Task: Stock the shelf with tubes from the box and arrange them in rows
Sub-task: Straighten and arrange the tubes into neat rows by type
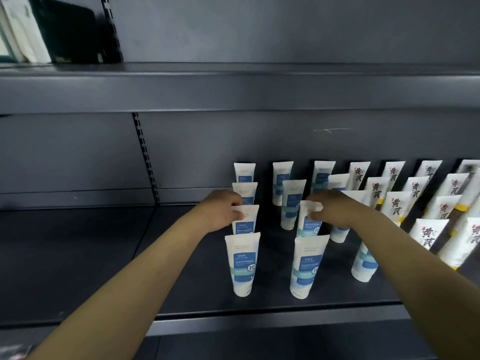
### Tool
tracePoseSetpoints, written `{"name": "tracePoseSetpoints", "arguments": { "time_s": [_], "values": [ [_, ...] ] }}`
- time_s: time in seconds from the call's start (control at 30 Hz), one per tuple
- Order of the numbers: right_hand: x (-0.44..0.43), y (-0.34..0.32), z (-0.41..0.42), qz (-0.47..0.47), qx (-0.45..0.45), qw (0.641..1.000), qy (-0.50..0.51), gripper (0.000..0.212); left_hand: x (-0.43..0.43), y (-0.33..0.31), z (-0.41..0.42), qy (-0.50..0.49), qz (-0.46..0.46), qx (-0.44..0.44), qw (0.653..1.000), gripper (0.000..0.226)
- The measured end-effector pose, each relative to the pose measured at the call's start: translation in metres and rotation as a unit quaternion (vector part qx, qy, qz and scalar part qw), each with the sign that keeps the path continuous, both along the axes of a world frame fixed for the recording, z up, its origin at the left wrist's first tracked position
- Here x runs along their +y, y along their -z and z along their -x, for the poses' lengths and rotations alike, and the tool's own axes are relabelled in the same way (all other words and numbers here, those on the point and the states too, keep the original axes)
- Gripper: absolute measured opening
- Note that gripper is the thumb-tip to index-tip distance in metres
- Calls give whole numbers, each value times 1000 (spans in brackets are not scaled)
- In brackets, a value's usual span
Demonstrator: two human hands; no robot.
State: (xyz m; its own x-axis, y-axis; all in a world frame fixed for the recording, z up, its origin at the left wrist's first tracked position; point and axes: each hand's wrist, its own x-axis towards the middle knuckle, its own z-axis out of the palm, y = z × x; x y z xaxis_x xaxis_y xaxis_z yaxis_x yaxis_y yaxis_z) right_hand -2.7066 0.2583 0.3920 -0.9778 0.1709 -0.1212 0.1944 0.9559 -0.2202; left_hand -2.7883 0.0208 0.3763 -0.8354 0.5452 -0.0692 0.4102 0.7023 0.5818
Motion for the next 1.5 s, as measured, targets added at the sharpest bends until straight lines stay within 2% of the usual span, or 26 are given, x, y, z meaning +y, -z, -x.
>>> {"name": "tracePoseSetpoints", "arguments": {
  "time_s": [0.17,0.33,0.53,0.63,0.9,1.3,1.5],
  "values": [
    [13,4,-7,58,39,998,-4,38,0,1,-2,-20,-43,-44,998,19],
    [16,5,-3,60,48,997,-10,33,0,3,3,-48,-80,-51,994,19],
    [16,-1,1,59,55,997,-8,41,4,5,9,-66,-83,-58,993,20],
    [20,-1,3,57,56,997,-12,36,11,3,6,-61,-90,-74,991,23],
    [12,6,13,39,22,999,-26,41,14,-2,2,-39,-51,-52,997,9],
    [20,6,12,54,20,998,-40,38,18,-1,2,-43,-50,-61,996,16],
    [16,3,10,58,17,997,-50,38,19,-8,-3,-32,-8,-46,998,18]
  ]
}}
